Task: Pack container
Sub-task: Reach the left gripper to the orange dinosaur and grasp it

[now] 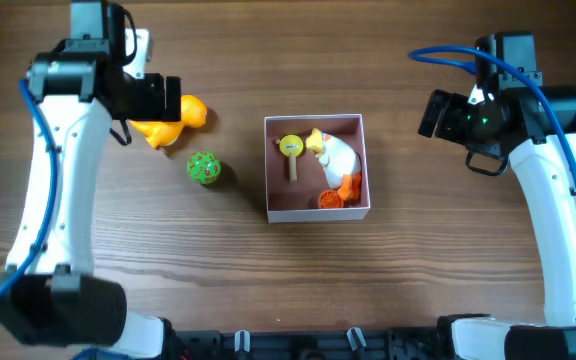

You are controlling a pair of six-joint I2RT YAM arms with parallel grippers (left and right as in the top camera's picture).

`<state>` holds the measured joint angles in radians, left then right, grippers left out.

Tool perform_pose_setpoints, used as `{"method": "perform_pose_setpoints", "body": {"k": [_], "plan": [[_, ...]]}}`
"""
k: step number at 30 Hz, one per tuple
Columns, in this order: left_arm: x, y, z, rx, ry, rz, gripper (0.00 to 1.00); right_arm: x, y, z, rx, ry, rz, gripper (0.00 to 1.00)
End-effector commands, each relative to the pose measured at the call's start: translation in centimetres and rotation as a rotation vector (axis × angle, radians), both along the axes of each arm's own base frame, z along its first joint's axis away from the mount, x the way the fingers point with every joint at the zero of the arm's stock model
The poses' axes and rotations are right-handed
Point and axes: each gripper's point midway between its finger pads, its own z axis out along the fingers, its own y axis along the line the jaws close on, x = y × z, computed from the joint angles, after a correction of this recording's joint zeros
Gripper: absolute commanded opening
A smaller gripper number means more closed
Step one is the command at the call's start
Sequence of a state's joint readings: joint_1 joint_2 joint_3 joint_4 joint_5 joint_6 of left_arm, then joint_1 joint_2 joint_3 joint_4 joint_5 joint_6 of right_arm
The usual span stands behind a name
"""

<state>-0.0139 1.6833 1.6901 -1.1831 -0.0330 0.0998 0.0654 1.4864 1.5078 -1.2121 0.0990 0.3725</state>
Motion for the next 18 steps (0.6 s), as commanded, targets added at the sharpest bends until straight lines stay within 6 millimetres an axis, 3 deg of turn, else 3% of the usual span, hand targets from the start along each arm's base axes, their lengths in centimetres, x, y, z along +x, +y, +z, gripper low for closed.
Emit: {"method": "perform_pose_setpoints", "body": {"k": [1,7,14,18], "plan": [[1.1,0.0,-2.8,0.057,0.079,-0.126,0.98,0.1,-0.3,0.3,-0.017,-0.010,-0.002,1.00],[2.8,0.0,-7.9,0.093,0.176,-0.252,0.92,0.1,-0.3,0.3,-0.017,-0.009,-0.003,1.00],[5.8,0.1,-11.5,0.124,0.157,-0.322,0.93,0.1,-0.3,0.3,-0.017,-0.010,-0.003,1.00],[6.5,0.1,-13.1,0.122,0.165,-0.321,0.93,0.1,-0.3,0.3,-0.017,-0.010,-0.003,1.00]]}}
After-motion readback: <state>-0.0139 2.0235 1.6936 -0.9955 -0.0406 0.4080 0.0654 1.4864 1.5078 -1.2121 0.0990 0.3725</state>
